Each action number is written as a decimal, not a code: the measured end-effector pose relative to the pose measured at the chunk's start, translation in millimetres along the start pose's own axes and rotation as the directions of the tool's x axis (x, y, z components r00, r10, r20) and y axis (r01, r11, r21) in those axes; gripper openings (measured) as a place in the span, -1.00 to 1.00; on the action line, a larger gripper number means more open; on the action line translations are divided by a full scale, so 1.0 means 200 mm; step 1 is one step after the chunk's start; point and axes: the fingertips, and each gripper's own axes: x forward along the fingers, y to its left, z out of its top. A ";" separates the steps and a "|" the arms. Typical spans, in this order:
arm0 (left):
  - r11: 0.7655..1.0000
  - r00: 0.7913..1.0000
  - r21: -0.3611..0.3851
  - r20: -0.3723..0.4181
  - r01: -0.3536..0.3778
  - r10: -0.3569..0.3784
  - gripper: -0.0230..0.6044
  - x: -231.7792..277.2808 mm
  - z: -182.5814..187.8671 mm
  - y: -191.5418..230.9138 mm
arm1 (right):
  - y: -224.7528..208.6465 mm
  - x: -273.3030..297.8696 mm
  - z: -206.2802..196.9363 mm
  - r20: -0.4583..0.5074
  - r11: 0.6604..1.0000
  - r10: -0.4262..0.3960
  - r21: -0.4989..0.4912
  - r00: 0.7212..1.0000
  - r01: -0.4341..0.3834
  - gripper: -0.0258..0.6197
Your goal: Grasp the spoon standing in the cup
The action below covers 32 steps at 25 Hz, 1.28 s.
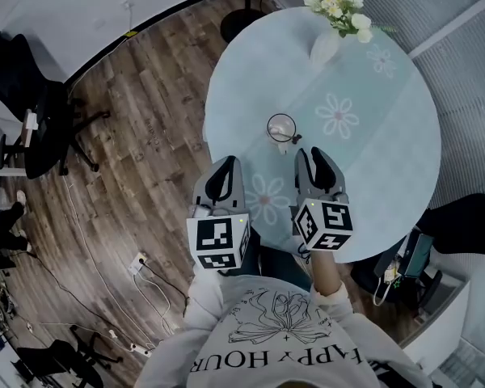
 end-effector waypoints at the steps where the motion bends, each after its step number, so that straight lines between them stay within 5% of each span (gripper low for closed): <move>1: 1.000 1.000 -0.001 -0.005 0.003 -0.003 -0.91 0.01 -0.01 0.01 | 0.00 0.02 -0.01 -0.008 1.000 -0.003 0.003 1.000 0.003 -0.54; 32: 0.997 0.986 -0.039 -0.154 0.061 -0.066 -0.91 0.30 -0.26 0.10 | -0.12 0.30 -0.35 -0.154 0.987 -0.059 0.141 0.986 0.081 -0.52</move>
